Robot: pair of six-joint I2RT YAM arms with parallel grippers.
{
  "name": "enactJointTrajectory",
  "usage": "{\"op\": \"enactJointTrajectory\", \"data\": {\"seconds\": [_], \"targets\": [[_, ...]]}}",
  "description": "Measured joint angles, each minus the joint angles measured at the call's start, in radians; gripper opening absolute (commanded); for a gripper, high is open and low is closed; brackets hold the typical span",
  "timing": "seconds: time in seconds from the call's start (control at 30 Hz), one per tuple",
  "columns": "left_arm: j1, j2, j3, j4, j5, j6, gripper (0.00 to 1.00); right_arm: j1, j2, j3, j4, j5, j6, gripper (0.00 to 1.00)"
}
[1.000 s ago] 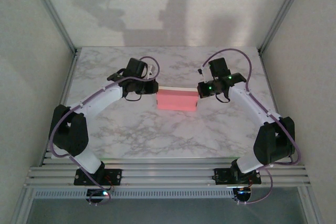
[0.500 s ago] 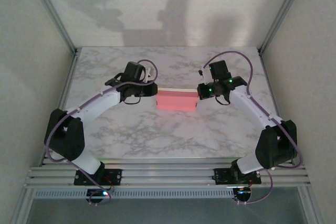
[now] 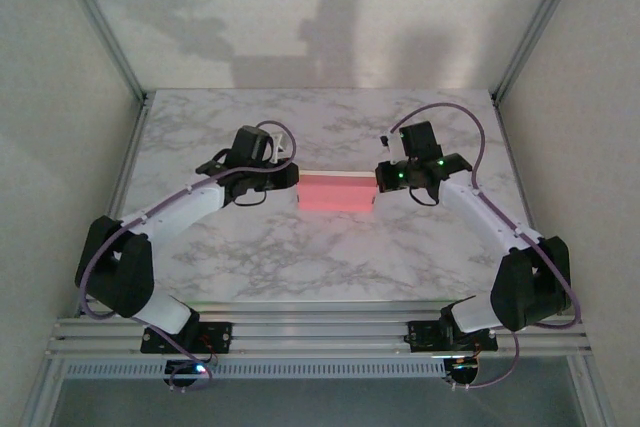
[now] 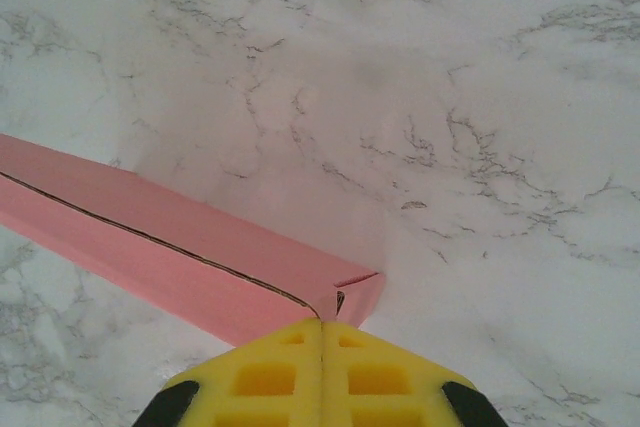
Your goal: Fold the paper box
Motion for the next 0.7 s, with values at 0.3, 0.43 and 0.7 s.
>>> {"op": "enactJointTrajectory", "data": {"seconds": [0.3, 0.43, 0.7], "targets": [[-0.004, -0.004, -0.013, 0.02, -0.001, -0.013, 0.12, 0.0, -0.007, -0.02, 0.031, -0.005, 0.063, 0.0], [-0.006, -0.005, -0.019, 0.031, -0.003, -0.021, 0.12, 0.0, -0.018, -0.04, 0.056, -0.008, 0.1, 0.0], [-0.01, -0.006, -0.027, 0.045, -0.011, -0.027, 0.12, 0.011, -0.039, -0.08, 0.105, -0.003, 0.156, 0.0]]}}
